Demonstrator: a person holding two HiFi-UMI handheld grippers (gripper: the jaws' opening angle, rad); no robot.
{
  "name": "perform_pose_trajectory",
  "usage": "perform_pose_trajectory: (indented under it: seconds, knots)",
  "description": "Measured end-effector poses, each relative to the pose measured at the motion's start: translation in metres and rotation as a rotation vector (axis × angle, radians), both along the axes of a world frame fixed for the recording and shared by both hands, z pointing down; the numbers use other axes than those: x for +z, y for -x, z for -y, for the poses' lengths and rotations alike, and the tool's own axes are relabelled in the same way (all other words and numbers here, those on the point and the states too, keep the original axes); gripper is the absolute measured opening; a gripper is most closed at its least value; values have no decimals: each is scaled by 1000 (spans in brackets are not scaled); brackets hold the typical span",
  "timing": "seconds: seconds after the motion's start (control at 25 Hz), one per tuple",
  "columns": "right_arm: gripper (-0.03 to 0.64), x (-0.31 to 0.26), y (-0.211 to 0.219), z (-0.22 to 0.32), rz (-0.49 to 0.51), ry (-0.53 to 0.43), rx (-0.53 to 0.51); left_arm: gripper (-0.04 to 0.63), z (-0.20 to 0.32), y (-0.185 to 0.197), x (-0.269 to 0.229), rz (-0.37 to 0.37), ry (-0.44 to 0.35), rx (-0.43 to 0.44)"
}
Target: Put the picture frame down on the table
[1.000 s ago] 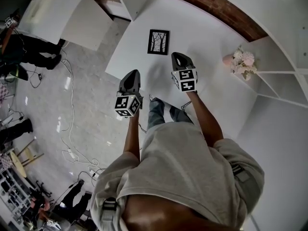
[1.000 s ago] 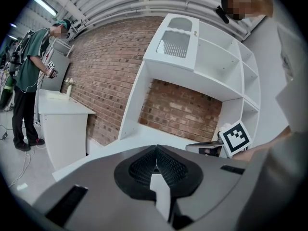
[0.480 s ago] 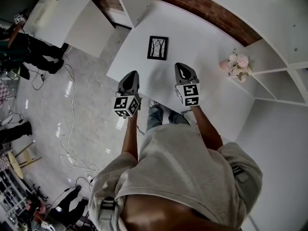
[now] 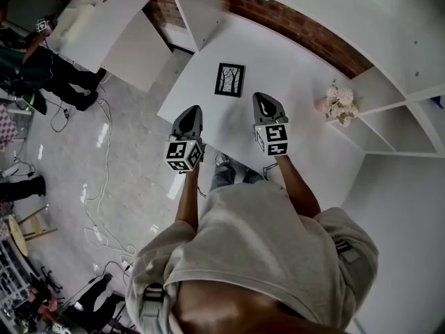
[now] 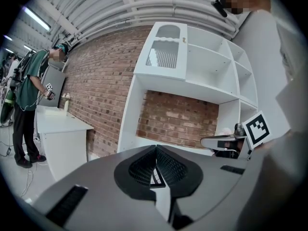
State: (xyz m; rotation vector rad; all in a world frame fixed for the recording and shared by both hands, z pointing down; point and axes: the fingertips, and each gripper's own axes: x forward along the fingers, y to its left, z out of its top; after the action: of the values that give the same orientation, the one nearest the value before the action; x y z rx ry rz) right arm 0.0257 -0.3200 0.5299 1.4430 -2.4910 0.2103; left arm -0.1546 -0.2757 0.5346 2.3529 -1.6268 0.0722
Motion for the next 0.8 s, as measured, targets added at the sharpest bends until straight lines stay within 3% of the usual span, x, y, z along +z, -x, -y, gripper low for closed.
perform_pose_trajectory:
  seconds: [0.8]
  knots:
    - [25,-43,-5,22,56,-90,10,17,18,18,-58,44,-136,-50]
